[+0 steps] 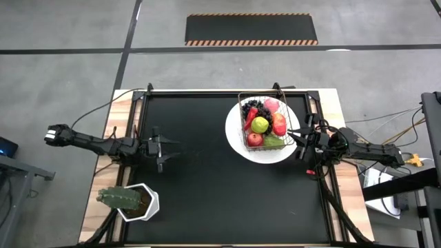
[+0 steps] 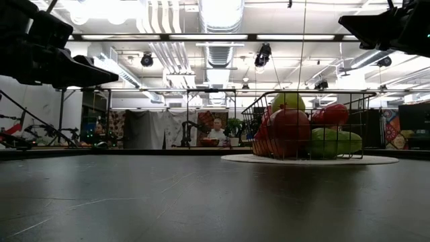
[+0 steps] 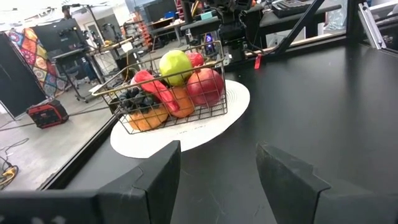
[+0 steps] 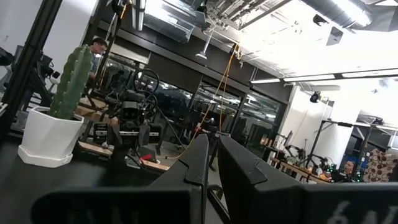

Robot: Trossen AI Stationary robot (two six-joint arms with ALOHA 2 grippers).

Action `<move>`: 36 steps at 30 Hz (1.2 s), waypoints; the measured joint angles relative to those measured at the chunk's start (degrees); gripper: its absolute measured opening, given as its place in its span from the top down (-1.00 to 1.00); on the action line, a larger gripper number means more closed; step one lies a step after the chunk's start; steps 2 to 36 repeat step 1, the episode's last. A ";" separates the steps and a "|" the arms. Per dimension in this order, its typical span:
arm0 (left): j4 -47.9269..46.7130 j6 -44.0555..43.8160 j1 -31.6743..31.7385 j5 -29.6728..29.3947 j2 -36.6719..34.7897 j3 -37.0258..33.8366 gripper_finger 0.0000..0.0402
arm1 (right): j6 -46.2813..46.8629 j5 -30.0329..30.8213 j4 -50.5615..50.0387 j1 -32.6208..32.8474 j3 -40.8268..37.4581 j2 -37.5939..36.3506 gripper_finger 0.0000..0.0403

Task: Build produce basket
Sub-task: Return to Home Position

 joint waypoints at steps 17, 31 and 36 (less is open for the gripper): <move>0.00 0.00 0.00 0.00 0.00 0.00 0.05 | -0.02 -0.02 0.00 0.00 0.00 0.00 0.87; 0.00 0.00 0.00 0.00 0.00 0.00 0.05 | -0.02 -0.02 0.00 0.00 0.00 0.00 0.87; 0.00 0.00 0.00 0.00 0.00 0.00 0.05 | -0.02 -0.02 0.00 0.00 0.00 0.00 0.87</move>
